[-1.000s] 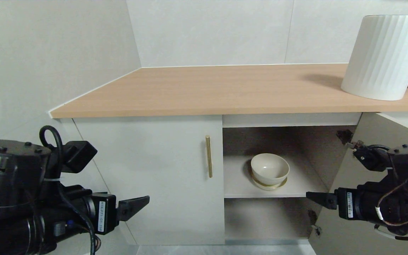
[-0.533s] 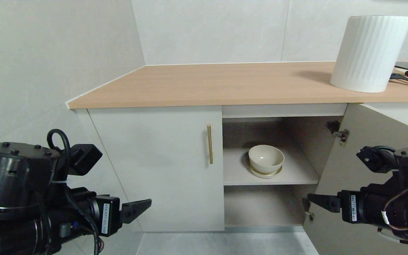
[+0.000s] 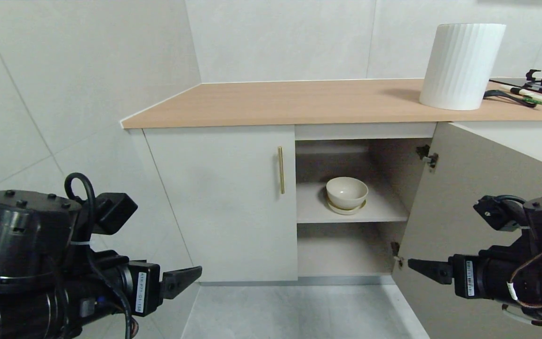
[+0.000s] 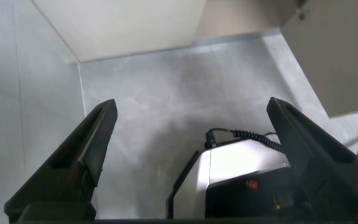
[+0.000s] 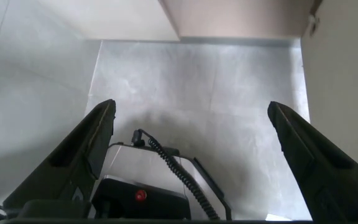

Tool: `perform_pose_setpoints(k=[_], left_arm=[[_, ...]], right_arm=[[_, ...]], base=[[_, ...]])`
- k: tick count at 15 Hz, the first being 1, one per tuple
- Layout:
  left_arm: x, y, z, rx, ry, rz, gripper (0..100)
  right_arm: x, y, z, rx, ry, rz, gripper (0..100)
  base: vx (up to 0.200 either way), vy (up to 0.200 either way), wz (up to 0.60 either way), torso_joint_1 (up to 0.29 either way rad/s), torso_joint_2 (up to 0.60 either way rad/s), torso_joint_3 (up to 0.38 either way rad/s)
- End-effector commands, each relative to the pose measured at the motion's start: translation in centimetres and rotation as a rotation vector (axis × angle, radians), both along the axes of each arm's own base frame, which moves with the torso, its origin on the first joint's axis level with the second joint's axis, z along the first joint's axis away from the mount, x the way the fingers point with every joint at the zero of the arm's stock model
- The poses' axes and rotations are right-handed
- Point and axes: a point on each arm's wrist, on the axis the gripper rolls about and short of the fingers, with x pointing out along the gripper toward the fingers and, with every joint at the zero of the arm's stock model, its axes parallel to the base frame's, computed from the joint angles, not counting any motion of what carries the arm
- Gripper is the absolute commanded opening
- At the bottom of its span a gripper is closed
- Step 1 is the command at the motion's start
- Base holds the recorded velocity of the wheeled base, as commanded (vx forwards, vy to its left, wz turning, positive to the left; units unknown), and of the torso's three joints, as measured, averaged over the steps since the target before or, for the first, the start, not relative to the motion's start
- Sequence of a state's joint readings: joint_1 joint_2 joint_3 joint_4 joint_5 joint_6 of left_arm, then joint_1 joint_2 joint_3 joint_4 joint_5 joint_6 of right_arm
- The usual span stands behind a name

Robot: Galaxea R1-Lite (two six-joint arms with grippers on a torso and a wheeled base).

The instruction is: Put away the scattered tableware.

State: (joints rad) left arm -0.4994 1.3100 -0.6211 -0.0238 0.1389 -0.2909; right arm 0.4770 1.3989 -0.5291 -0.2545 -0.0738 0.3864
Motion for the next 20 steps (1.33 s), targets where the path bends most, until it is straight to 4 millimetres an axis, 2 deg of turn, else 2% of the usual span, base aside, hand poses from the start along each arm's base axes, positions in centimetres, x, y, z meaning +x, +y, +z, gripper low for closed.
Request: perform_pose_setpoints(k=[1,7,10,17,20], left_arm=[[0.0,0.0,0.0,0.0,0.001,0.0,100],[0.0,0.0,0.0,-0.001,0.001,-0.001,100],[0.0,0.0,0.0,0.001,-0.001,-0.001,100],[0.0,0.0,0.0,0.002,-0.003,0.0,100],[0.0,0.0,0.0,0.003,0.0,-0.002,100]], right_arm=[[0.0,0.0,0.0,0.0,0.001,0.0,100],[-0.2,-0.1,0.2,0.0,-0.009,-0.003,100],[-1.4,-0.4,1.0,-0.016,-0.014,0.026,100],[-8.5,-4.1,5.8,-0.252,0.108,0.185,100],[-10.7,-5.4,6.6,-0.328,0.179,0.225,100]], base=[[0.0,0.0,0.0,0.0,0.0,0.0],[0.0,0.0,0.0,0.0,0.0,0.0],[0.0,-0.067,0.0,0.001,0.0,0.002],[0.0,-0.2,0.0,0.002,0.0,0.0],[0.0,-0.2,0.0,0.004,0.0,0.002]])
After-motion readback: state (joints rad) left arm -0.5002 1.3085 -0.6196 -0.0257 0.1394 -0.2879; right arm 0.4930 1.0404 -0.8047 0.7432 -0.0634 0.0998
